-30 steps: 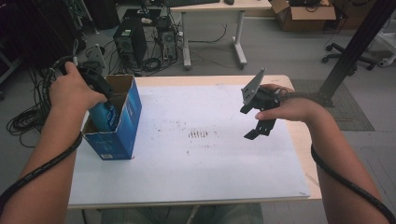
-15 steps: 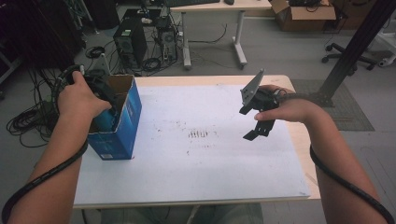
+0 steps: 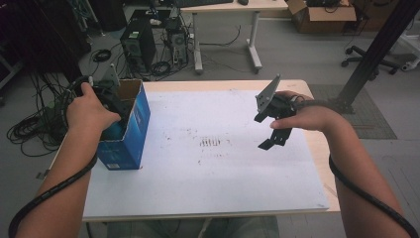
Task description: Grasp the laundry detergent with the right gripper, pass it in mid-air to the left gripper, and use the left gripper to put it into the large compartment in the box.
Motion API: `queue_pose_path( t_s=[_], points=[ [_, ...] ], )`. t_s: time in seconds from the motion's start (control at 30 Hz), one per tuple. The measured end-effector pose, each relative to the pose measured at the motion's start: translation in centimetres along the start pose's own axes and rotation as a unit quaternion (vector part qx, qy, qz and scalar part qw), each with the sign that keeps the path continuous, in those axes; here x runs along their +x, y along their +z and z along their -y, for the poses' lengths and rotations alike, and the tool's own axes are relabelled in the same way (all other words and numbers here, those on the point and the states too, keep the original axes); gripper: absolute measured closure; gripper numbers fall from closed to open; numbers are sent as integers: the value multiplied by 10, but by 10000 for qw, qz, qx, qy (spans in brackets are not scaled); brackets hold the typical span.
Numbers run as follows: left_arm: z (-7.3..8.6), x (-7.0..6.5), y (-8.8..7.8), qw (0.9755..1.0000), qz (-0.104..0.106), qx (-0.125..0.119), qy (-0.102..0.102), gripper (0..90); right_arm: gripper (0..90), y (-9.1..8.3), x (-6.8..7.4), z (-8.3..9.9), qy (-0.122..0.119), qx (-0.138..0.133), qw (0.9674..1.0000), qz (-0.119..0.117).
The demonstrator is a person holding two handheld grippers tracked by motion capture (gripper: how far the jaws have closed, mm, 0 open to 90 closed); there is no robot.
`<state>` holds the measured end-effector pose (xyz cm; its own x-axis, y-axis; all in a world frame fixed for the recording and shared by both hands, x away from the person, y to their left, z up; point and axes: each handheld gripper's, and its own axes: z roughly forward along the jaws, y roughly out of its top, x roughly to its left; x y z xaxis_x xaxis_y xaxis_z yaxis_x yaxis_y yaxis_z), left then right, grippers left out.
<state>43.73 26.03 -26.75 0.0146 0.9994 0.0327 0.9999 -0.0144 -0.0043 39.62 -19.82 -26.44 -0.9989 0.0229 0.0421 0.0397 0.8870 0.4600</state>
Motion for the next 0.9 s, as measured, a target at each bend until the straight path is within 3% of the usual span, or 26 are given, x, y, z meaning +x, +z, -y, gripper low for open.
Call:
queue_pose_path(
  t_s=[0.9],
  points=[
    [-2,8,19,9999,104,17,-59,381,29,2,-1,4,43,-14,10000,18]
  ],
)
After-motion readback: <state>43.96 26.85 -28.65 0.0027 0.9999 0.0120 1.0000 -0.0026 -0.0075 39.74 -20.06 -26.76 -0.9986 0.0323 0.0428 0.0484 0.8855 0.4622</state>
